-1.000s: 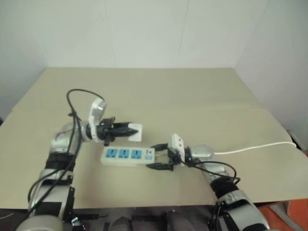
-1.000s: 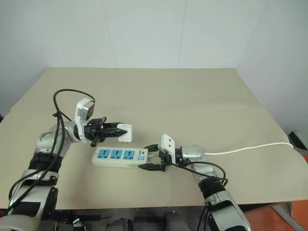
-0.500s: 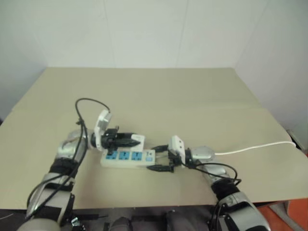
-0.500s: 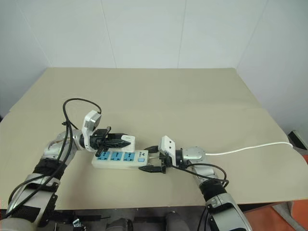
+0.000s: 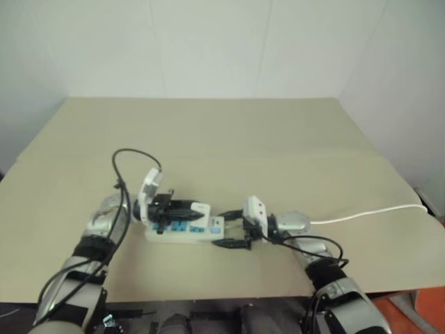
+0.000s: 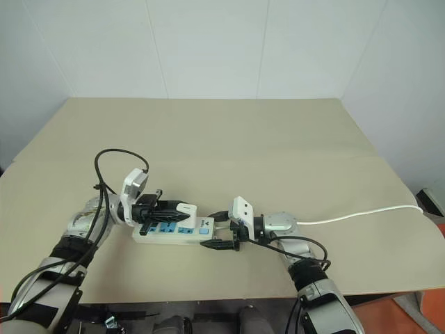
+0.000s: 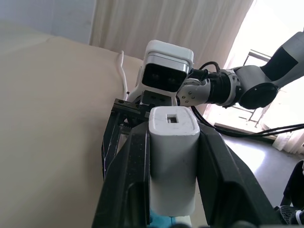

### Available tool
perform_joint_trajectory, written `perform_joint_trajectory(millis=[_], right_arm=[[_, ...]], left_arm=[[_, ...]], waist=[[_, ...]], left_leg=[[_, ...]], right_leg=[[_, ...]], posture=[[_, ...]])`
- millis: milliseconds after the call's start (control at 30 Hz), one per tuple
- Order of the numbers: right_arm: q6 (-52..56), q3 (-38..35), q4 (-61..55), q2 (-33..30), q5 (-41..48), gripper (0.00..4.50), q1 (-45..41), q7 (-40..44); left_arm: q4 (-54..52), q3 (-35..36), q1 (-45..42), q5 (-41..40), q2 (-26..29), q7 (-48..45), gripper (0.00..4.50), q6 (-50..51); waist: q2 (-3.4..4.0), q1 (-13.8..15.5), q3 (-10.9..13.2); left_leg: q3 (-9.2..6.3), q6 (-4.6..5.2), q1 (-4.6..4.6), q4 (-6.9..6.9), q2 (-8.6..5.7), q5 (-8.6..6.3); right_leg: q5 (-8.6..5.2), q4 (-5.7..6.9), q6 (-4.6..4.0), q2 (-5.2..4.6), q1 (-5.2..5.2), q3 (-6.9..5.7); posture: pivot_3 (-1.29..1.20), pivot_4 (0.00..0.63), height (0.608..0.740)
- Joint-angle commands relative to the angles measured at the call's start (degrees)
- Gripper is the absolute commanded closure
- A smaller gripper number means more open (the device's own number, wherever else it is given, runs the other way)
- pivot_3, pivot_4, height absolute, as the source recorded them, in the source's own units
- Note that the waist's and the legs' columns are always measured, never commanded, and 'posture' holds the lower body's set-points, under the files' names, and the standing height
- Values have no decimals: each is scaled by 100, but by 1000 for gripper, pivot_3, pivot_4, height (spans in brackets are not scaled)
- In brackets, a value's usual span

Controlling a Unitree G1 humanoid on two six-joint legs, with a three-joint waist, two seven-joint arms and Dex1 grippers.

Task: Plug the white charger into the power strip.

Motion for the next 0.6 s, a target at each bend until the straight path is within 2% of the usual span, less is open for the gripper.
perform_joint_trajectory(millis=[33,167,600], right_arm=[[63,91,-157,-35,-8,1091,13,89],[69,94,-162,-55,-12,1091,11,92],[84,125,-188,-66,-3,1091,17,88]], left_arm=[[-26,-72,-43,-106,81,-52,3515,-116],[-46,-223,-15,-187,182,-52,3515,-108],[471,-260,15,217,18,-52,3515,-907]], waist=[[0,-1,0],[0,-2,0],[0,8,0]], left_leg=[[0,0,0,0,0,0],[0,0,0,0,0,0],[0,0,1,0,0,0]], right_leg=[[0,0,0,0,0,0],[0,-1,0,0,0,0],[-1,-1,0,1,2,0]], posture=[[0,150,740],[0,150,740],[0,150,740]])
